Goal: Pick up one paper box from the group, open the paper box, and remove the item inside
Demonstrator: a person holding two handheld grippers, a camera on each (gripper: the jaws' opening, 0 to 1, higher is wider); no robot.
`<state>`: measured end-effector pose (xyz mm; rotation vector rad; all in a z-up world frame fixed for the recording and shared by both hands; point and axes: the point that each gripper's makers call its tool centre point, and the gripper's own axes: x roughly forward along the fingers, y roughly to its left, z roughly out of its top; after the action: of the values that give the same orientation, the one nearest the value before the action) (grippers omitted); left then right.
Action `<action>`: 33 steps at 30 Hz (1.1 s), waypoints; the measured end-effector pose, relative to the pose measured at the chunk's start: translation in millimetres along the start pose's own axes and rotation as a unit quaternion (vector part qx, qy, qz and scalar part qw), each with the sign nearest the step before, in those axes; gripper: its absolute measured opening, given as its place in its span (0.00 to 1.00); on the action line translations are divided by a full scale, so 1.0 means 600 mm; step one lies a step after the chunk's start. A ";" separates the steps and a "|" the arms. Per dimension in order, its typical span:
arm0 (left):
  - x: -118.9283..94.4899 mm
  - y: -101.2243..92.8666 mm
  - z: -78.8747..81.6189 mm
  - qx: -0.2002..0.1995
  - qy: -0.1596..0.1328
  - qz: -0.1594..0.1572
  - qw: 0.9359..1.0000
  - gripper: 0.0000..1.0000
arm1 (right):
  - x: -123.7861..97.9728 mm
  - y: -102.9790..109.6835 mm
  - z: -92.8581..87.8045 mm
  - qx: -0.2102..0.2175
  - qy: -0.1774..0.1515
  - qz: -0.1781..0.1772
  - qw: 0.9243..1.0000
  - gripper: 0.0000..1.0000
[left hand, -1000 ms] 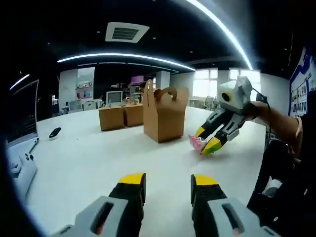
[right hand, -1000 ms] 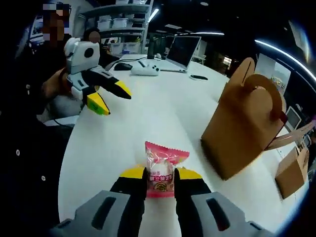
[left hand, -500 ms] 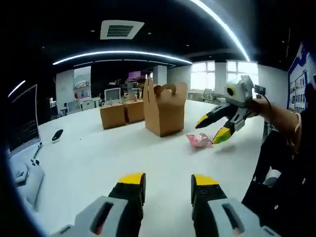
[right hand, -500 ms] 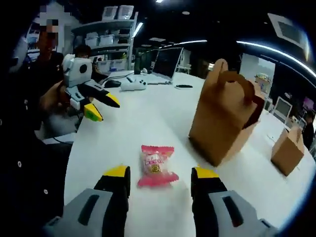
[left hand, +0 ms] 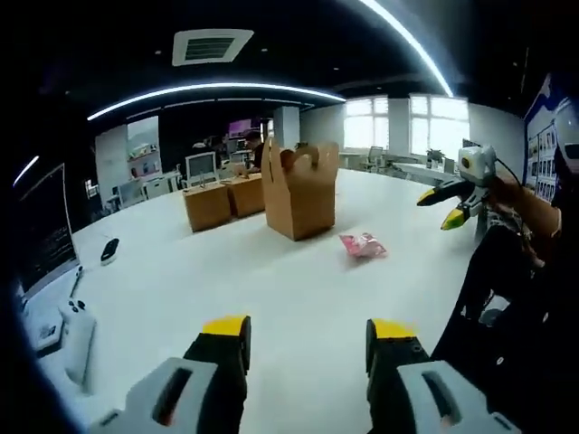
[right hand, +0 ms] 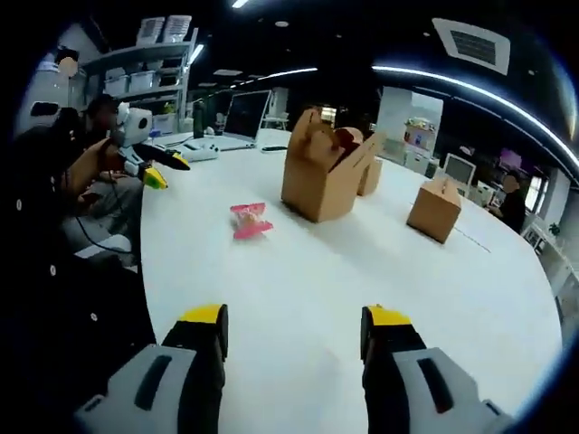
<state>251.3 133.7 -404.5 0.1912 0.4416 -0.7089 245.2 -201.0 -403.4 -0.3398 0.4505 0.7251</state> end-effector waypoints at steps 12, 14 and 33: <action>-0.017 0.005 -0.001 -0.011 -0.003 0.011 1.000 0.58 | -0.032 -0.014 -0.014 0.016 -0.006 -0.027 0.999 0.62; -0.017 0.005 0.001 -0.012 -0.006 0.011 1.000 0.58 | -0.030 -0.014 -0.010 0.016 -0.010 -0.027 0.999 0.61; -0.062 0.009 0.041 -0.025 -0.045 0.019 0.998 0.58 | -0.082 -0.039 0.019 0.033 -0.040 -0.052 0.997 0.60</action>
<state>237.8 151.6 -365.3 0.1188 0.3690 -0.6661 232.6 -239.7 -365.7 -0.2691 0.3772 0.6191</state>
